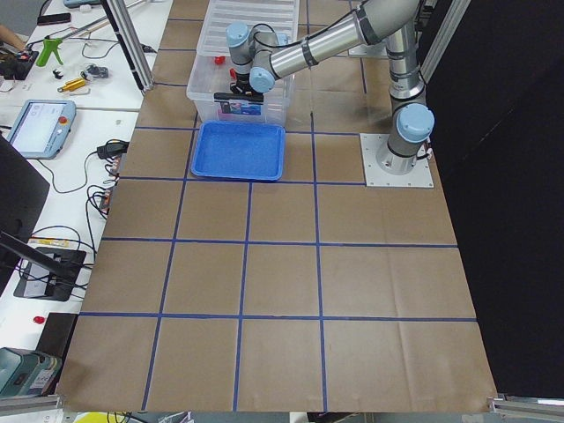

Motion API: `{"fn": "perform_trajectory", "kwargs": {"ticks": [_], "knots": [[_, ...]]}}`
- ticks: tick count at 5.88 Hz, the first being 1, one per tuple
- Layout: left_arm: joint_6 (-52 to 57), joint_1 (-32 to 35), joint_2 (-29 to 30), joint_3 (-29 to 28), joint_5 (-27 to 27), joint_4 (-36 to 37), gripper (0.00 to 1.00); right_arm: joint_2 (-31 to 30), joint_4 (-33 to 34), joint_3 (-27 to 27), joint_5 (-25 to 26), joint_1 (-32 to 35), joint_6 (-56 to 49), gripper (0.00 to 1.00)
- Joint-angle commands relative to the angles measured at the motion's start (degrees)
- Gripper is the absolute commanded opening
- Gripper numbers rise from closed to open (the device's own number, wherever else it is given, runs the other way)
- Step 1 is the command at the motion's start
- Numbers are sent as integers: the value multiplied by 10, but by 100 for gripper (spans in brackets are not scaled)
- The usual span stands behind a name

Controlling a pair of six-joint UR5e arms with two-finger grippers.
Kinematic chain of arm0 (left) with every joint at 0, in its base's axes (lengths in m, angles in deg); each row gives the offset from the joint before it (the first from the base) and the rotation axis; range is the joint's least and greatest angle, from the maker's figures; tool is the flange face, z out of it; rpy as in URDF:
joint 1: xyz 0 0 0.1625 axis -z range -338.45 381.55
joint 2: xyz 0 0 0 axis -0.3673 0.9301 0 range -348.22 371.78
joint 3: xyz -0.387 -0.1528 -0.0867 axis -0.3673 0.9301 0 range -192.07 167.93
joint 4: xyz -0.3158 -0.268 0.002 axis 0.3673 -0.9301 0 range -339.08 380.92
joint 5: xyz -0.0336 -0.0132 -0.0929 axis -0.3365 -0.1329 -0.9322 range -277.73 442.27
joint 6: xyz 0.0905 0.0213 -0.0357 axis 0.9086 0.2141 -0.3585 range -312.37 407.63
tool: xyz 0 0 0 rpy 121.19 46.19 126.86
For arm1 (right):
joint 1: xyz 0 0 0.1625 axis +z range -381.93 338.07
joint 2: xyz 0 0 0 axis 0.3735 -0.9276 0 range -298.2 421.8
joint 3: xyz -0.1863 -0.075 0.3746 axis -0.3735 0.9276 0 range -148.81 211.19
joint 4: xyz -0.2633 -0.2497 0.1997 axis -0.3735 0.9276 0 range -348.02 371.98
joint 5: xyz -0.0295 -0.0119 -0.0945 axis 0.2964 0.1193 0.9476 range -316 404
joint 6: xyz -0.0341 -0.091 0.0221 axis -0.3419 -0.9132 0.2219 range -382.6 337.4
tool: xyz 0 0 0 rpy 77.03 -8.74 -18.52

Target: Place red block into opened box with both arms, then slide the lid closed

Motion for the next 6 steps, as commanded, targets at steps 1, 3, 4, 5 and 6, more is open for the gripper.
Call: {"fn": "perform_trajectory", "kwargs": {"ticks": [1, 3, 4, 5, 6], "knots": [[1, 3, 13, 20, 1, 38, 3, 0, 0, 0, 0, 0, 0, 100], [1, 5, 15, 17, 2, 35, 89, 0, 0, 0, 2, 0, 0, 100], [1, 5, 5, 11, 5, 29, 98, 0, 0, 0, 2, 0, 0, 100], [2, 4, -17, 3, -2, 17, 96, 0, 0, 0, 2, 0, 0, 100], [-3, 0, -56, -23, -3, -51, 95, 0, 1, 0, 3, -1, -3, 100]]}}
